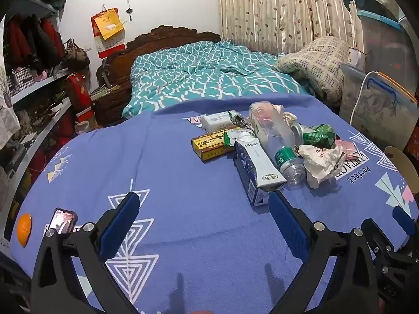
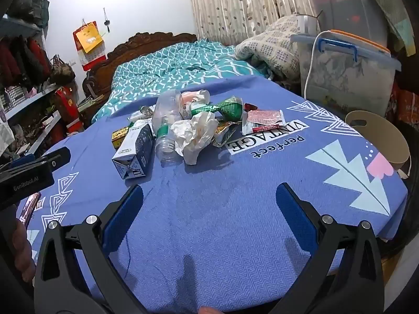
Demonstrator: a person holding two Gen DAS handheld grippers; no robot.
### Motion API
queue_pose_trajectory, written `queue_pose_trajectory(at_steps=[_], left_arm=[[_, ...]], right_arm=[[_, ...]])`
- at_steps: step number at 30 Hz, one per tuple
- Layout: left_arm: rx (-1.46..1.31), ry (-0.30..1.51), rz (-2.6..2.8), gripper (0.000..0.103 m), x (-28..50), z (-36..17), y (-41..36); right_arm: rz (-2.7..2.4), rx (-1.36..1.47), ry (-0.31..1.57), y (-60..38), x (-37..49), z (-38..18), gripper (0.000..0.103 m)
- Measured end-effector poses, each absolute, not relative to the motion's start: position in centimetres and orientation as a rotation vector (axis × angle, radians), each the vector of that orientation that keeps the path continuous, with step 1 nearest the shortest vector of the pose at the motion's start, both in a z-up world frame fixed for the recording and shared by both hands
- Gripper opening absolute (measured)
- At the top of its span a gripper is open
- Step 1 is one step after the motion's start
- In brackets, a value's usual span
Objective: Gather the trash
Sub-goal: 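Move both tools toward the trash pile on the bed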
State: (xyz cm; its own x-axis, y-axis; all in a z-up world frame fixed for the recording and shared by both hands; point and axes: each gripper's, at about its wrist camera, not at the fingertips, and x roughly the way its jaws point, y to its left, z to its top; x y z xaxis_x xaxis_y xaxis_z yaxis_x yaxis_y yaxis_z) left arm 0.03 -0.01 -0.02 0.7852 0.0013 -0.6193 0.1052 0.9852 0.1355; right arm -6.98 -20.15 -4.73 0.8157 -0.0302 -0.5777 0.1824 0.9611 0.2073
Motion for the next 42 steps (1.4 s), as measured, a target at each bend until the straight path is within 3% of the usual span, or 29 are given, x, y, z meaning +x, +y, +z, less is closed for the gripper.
queue_pose_trajectory(at_steps=[13,32,42], left_arm=[[0.072,0.706,-0.118,0.094,-2.4,-3.9,-0.2],[0.008,0.992,-0.081,0.094,-0.8,-9.7,1.8],[0.048,0.999,-0.055,0.094,-0.9,-9.9,1.4]], right_arm=[[-0.148,0.262,0.682,-20.5,-6.2,-6.2,0.1],[-0.125,0.261,0.847,-20.7,-5.1,-9.1,0.1],[-0.127,0.25,0.856,-20.8,-5.3,-9.4,0.1]])
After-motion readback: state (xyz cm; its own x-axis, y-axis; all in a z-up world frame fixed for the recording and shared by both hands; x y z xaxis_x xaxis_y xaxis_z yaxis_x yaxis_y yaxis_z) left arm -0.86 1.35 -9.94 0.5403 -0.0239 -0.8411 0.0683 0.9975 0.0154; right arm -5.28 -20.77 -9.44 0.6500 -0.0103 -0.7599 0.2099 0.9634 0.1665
